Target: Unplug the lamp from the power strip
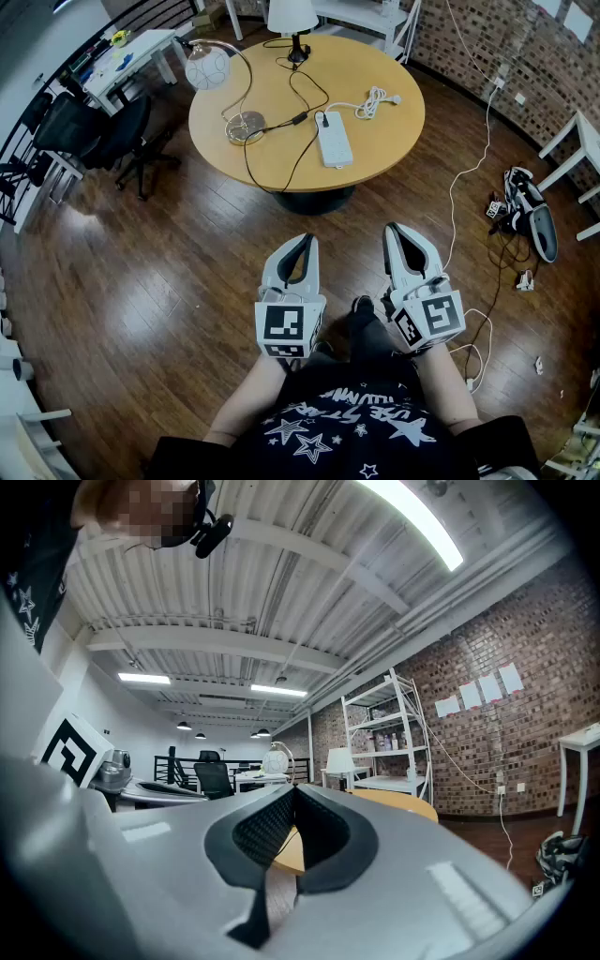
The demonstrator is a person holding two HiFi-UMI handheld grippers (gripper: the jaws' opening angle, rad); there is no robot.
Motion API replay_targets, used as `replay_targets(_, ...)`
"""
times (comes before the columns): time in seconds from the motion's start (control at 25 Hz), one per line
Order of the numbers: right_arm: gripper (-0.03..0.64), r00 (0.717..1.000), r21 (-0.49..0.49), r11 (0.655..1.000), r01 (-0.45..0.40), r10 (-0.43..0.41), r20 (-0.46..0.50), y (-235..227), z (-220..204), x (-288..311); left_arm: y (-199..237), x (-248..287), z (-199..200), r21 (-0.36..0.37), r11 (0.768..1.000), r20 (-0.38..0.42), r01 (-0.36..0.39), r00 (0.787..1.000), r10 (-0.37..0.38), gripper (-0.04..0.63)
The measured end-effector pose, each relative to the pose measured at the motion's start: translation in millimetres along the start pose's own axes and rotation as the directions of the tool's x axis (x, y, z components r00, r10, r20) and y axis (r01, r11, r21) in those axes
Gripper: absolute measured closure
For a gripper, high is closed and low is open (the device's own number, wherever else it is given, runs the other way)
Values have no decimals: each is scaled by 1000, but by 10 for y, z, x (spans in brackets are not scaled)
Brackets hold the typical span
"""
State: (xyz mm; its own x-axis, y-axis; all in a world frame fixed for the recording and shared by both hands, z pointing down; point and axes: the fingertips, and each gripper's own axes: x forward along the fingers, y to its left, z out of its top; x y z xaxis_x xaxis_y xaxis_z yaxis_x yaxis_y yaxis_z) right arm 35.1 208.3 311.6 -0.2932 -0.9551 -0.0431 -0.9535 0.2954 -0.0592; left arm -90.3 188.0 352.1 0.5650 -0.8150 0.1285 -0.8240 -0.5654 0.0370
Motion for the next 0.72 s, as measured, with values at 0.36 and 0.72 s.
replay_targets(0.36, 609, 1000, 33, 999, -17, 17, 11, -743, -82, 565, 87, 812, 16, 5, 997, -9, -71, 997, 71, 591)
replay_targets(0.72, 609, 996, 52, 995, -85, 84, 6, -1631, -91, 1343, 173, 1856, 20, -33, 989, -30, -142, 990, 141, 591)
